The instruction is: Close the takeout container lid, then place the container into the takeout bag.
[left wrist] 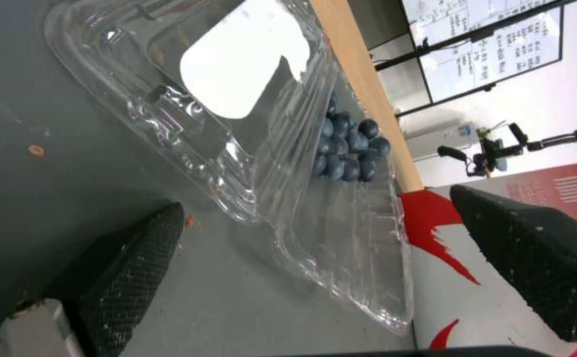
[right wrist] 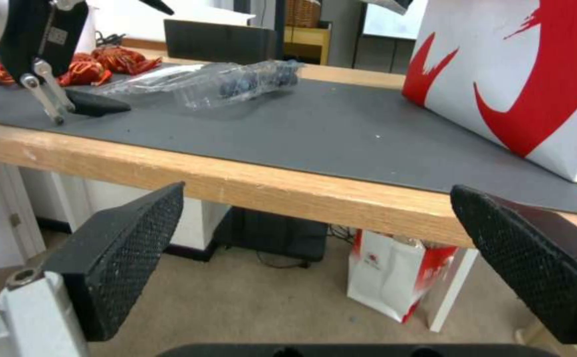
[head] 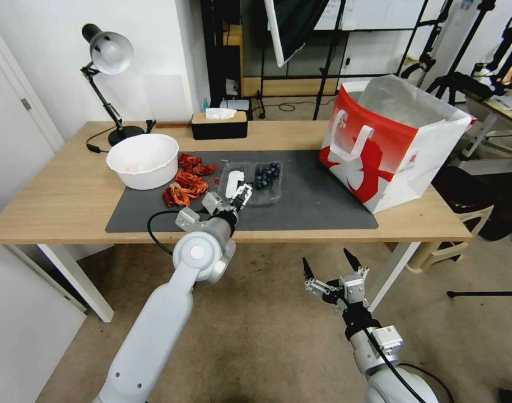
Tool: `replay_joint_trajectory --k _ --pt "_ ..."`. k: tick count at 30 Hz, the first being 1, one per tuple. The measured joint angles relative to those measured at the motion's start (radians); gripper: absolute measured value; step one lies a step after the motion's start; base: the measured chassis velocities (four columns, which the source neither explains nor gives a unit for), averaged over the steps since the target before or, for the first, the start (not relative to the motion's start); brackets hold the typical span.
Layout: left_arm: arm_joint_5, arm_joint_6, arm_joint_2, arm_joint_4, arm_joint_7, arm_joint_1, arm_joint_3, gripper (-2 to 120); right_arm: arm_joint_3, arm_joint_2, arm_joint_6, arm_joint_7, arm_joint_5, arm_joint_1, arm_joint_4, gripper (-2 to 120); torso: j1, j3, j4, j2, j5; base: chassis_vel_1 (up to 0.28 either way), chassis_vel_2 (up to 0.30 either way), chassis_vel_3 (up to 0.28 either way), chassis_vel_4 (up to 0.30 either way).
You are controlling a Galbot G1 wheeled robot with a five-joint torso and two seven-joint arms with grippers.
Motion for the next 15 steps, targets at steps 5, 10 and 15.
replay_joint_trajectory --k 5,10,15 --pt "-0.001 -0.009 -0.002 0.017 0.004 -0.009 -0.002 100 0.0 0.0 0.002 -0.001 -0.001 -0.001 -0.002 100 0.0 0.0 0.0 0.0 0.0 0.0 0.0 0.0 0.0" --pt "-0.003 -0.016 -0.003 0.033 0.007 -0.021 -0.005 100 -0.003 0.004 0.003 -0.001 -0.003 -0.001 -0.006 100 0.0 0.0 0.0 0.0 0.0 0.0 0.0 0.0 0.0" --pt "-0.004 -0.021 -0.005 0.041 0.009 -0.025 -0.006 100 -0.004 0.005 0.005 -0.002 -0.003 -0.002 -0.007 100 0.0 0.0 0.0 0.0 0.0001 0.0 0.0 0.0 0.0"
